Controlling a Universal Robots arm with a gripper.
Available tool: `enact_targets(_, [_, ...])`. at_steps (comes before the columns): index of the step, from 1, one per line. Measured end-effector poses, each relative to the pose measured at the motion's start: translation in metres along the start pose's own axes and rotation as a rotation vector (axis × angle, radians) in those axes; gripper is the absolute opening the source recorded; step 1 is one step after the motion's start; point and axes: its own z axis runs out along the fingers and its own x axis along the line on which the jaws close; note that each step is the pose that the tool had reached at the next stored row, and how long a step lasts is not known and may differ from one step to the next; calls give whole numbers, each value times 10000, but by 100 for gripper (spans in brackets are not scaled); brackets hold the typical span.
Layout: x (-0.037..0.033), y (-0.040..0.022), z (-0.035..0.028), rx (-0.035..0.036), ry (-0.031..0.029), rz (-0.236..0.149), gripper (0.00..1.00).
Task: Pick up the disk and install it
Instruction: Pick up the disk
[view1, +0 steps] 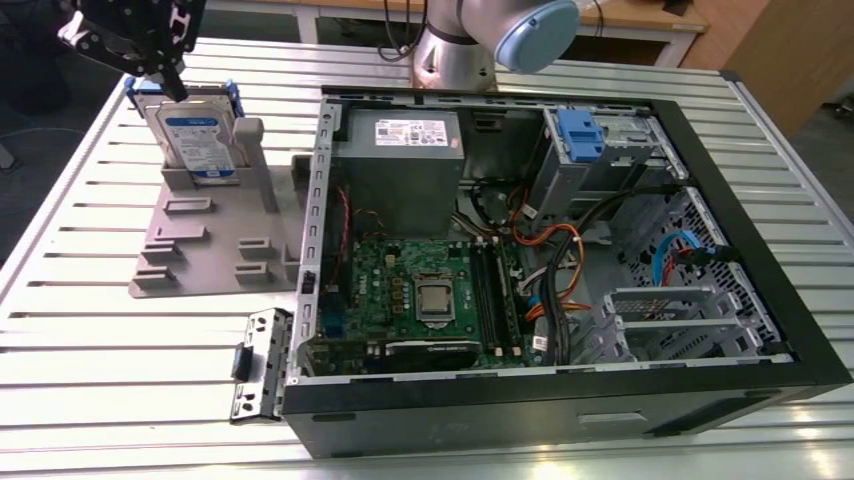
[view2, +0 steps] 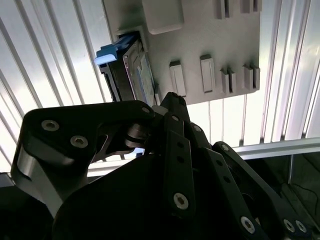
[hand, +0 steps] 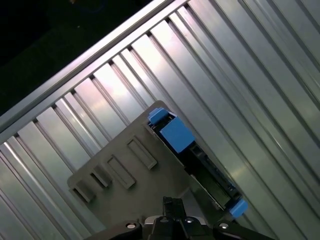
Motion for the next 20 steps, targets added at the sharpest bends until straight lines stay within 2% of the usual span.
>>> enact_targets(20, [0,0,0,-20,-13,-676,10])
